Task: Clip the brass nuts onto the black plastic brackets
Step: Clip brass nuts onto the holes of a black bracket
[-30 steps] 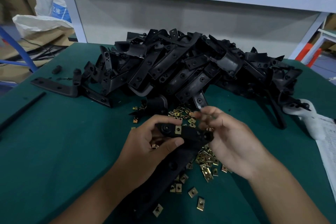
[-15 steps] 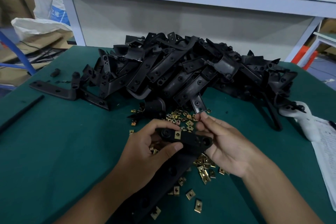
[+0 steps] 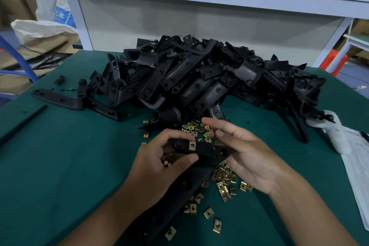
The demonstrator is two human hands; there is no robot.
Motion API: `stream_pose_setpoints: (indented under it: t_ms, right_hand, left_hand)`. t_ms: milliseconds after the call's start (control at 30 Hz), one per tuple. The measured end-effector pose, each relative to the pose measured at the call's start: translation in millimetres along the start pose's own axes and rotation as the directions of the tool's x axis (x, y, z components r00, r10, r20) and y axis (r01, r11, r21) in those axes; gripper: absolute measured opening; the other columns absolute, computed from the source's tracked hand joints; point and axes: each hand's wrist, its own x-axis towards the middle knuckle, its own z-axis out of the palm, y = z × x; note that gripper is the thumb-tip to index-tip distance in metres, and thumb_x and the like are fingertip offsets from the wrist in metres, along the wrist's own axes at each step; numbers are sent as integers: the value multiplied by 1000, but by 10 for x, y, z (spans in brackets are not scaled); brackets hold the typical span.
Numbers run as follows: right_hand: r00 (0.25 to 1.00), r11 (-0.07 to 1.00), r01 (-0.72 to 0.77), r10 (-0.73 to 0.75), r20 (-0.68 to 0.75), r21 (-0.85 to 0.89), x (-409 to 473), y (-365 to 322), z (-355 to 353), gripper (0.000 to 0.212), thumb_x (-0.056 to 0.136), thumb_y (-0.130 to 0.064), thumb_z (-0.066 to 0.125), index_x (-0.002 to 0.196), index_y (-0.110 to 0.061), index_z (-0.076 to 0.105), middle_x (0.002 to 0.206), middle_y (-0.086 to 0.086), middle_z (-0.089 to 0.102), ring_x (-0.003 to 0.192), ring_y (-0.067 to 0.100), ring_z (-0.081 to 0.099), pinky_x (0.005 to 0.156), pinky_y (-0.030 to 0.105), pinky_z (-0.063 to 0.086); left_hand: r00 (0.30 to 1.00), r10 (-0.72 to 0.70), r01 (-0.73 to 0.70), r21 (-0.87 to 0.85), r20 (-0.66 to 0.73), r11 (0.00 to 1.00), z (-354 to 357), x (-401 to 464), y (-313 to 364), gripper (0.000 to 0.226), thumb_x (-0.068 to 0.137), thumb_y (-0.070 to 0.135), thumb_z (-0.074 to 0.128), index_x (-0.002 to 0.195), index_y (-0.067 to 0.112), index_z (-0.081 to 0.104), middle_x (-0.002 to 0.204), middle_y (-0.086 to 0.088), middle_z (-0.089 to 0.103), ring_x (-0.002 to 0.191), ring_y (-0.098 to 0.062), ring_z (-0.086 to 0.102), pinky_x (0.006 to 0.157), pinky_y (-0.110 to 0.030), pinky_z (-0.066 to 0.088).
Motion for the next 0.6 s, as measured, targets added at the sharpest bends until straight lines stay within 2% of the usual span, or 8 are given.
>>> stream_pose_setpoints:
  t_ms: [67,133,200,300,400,500,600]
  right_hand:
    - [1000,1000,11,-11,-28,-4,2,7,6,34,81,-20,70,115,-18,73,98,1,74,84,11,67,78,27,53]
    - [998,1000,20,-19,-52,19,0,-3,16,29,77,-20,74,106,-17,73,97,3,75,81,9,68,70,23,53]
    - [998,999,34,-34,-51,-8,-14,-27,28,27,72,-27,78,99,-21,78,90,-3,74,76,5,65,62,17,51]
    - [997,994,66,-68,-25,-90,-32,-43,36,26,76,-28,75,102,-23,79,82,-10,68,70,1,58,59,16,43]
    - [996,991,67,-72,-43,-120,-34,-29,41,22,77,-25,74,99,-25,78,82,-8,65,77,9,52,65,26,35]
    - [997,994,56,-60,-50,-94,-35,-30,40,14,78,-22,75,91,-25,75,83,-3,65,83,23,42,66,29,34]
    - [998,992,52,-55,-21,-115,-51,-47,47,9,80,-20,74,87,-26,74,84,-4,67,74,14,43,57,20,36]
  left_hand:
    - [1000,5,-5,2,-5,1000,-1,0,5,29,80,43,76,108,39,68,99,7,77,91,-11,74,76,-21,58]
    - [1000,6,-6,1,-12,1000,-4,-3,8,28,80,43,76,107,39,68,98,7,77,90,-11,74,75,-19,57]
    - [1000,12,-12,2,-23,1000,-1,1,13,28,80,42,76,106,40,68,97,8,77,88,-10,74,73,-18,56]
    - [999,28,-28,11,-44,1000,4,11,3,27,81,35,80,105,40,69,93,10,76,83,-6,73,70,-13,53]
    - [998,28,-27,7,-54,1000,3,12,-7,28,80,39,78,106,40,69,92,9,77,82,-4,73,70,-13,53]
    - [998,31,-30,24,-54,999,-2,13,-15,28,79,42,76,106,41,68,92,11,76,82,-4,72,69,-12,53]
    - [998,40,-38,38,-57,999,-5,15,-20,27,83,37,81,107,40,68,92,10,76,81,-3,72,68,-11,52]
